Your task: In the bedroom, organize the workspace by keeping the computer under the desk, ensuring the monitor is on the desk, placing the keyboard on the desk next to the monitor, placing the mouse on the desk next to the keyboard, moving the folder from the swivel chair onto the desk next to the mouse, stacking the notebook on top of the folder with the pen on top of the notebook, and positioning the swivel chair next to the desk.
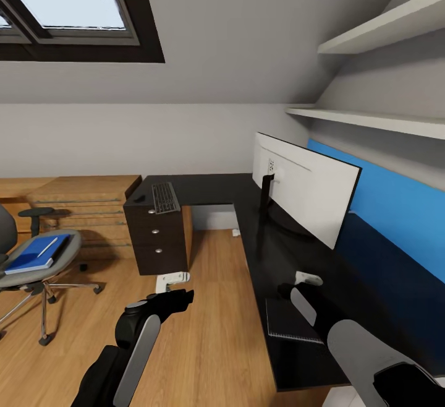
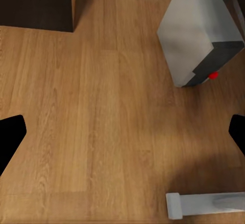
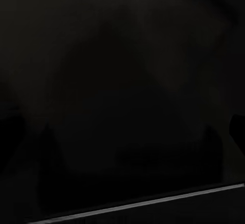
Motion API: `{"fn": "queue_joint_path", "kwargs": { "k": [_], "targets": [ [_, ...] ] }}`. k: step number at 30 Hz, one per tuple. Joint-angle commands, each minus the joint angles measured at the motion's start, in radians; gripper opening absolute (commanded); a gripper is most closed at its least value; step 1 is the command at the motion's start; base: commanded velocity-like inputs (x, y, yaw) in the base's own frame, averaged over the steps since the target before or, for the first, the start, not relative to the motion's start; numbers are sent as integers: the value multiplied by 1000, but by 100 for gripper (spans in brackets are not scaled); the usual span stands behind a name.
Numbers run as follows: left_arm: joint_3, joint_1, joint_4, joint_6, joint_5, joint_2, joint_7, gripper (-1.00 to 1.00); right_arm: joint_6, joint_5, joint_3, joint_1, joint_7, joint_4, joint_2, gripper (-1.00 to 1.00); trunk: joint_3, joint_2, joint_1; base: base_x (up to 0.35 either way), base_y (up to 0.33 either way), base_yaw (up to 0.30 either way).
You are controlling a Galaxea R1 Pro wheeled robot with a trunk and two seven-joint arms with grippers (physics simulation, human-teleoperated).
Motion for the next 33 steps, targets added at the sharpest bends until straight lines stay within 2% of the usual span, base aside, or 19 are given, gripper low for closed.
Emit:
{"fn": "queue_joint_path", "kwargs": {
  "k": [1,20,27,33],
  "targets": [
    [-1,-1,-1,2,10,0,10,100,9,-8,8,-1,-7,-3,-1,100,-1,-1,0,0,0,0],
    [0,0,-5,1,7,2,9,100,30,-9,8,-2,-8,-1,-4,100,-1,-1,0,-4,0,0],
    [0,0,-5,1,7,2,9,100,36,-9,8,-2,-8,-1,-4,100,-1,-1,0,-217,0,0],
    [1,0,-6,1,7,2,9,100,35,-9,8,-2,-8,-1,-4,100,-1,-1,0,-74,0,0]
  ]
}}
